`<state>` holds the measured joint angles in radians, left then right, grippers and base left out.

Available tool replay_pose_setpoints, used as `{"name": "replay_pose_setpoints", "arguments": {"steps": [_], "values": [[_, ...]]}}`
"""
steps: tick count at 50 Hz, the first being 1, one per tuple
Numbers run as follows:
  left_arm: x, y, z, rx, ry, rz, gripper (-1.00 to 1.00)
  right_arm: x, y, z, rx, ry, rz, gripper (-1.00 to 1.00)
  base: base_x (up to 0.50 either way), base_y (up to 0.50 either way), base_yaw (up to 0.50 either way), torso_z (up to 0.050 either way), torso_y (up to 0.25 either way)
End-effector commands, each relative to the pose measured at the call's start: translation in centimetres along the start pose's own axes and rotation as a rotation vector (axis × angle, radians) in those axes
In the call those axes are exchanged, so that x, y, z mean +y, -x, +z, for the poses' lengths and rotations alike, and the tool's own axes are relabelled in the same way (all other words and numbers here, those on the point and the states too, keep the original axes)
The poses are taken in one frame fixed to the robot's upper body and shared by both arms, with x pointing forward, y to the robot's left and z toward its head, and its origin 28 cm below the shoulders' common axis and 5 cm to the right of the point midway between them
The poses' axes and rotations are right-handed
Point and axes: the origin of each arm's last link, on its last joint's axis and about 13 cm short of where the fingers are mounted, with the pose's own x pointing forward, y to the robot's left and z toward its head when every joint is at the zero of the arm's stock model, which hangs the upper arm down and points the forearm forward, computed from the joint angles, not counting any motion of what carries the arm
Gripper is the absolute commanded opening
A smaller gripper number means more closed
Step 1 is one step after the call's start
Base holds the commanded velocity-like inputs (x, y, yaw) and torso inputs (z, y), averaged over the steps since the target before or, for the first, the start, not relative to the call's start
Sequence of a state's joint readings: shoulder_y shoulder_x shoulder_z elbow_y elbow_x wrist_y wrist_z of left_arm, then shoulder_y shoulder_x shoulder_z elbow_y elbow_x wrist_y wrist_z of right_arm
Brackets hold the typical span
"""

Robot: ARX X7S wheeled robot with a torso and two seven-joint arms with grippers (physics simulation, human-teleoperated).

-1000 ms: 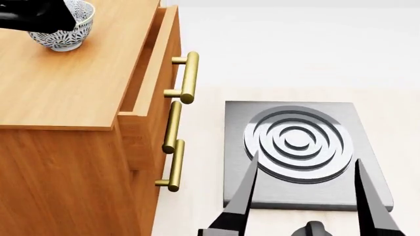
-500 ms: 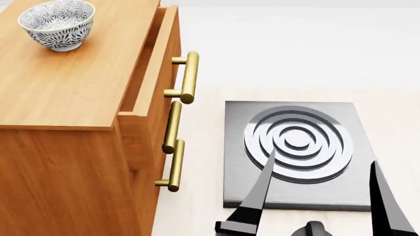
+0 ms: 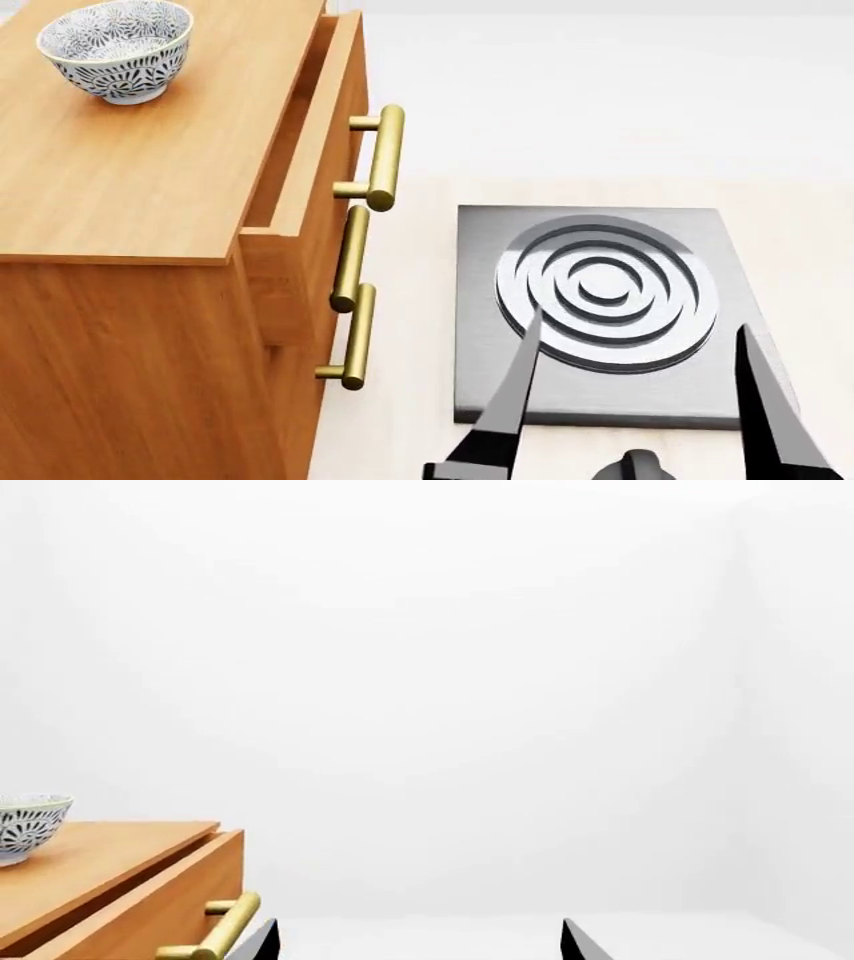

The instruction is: Pick the akita bowl on the wooden cabinet and place it on the plate.

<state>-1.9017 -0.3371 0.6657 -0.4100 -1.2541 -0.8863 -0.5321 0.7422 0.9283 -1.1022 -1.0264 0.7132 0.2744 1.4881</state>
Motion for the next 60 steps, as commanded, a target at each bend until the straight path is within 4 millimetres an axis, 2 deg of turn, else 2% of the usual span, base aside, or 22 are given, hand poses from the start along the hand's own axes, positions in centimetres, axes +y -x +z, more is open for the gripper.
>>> {"name": "replay_pose_setpoints", "arguments": {"steps": [1,13,17,23,28,30,36,43,60], "values": [[0.7,-1.6,1.5,0.039,-0.021,0.024,1.00,0.0,0.1,0.1,-0.009,-0.010,0.020,1.00,0.00,0.00,0.00,0.000,0.000],[1.8,-4.3,1.1,0.149,0.038,0.154,1.00,0.1,0.1,0.0,-0.005,-0.019,0.029,1.00,0.00,0.00,0.00,0.000,0.000],[2.1,-4.9,0.8,0.193,-0.008,0.184,1.00,0.1,0.2,0.0,-0.006,-0.019,0.032,1.00,0.00,0.00,0.00,0.000,0.000],[2.5,-4.8,0.5,0.245,-0.033,0.259,1.00,0.0,0.2,0.0,-0.005,-0.022,0.034,1.00,0.00,0.00,0.00,0.000,0.000],[4.2,-4.9,-1.1,0.297,-0.033,0.332,1.00,-0.1,0.2,0.1,-0.006,-0.021,0.030,1.00,0.00,0.00,0.00,0.000,0.000],[4.7,-4.8,-1.1,0.296,-0.026,0.343,1.00,-0.1,0.2,0.0,-0.004,-0.020,0.031,1.00,0.00,0.00,0.00,0.000,0.000],[5.1,-4.6,-1.4,0.329,-0.047,0.373,1.00,0.1,0.2,-0.1,-0.002,-0.017,0.037,1.00,0.00,0.00,0.00,0.000,0.000],[5.6,-4.7,-2.8,0.387,-0.055,0.409,1.00,0.1,0.2,-0.1,0.000,-0.018,0.038,1.00,0.00,0.00,0.00,0.000,-0.023],[5.5,-4.9,-2.8,0.370,-0.039,0.386,1.00,0.2,0.2,-0.2,-0.001,-0.016,0.041,1.00,0.00,0.00,0.00,0.000,-0.246]]}}
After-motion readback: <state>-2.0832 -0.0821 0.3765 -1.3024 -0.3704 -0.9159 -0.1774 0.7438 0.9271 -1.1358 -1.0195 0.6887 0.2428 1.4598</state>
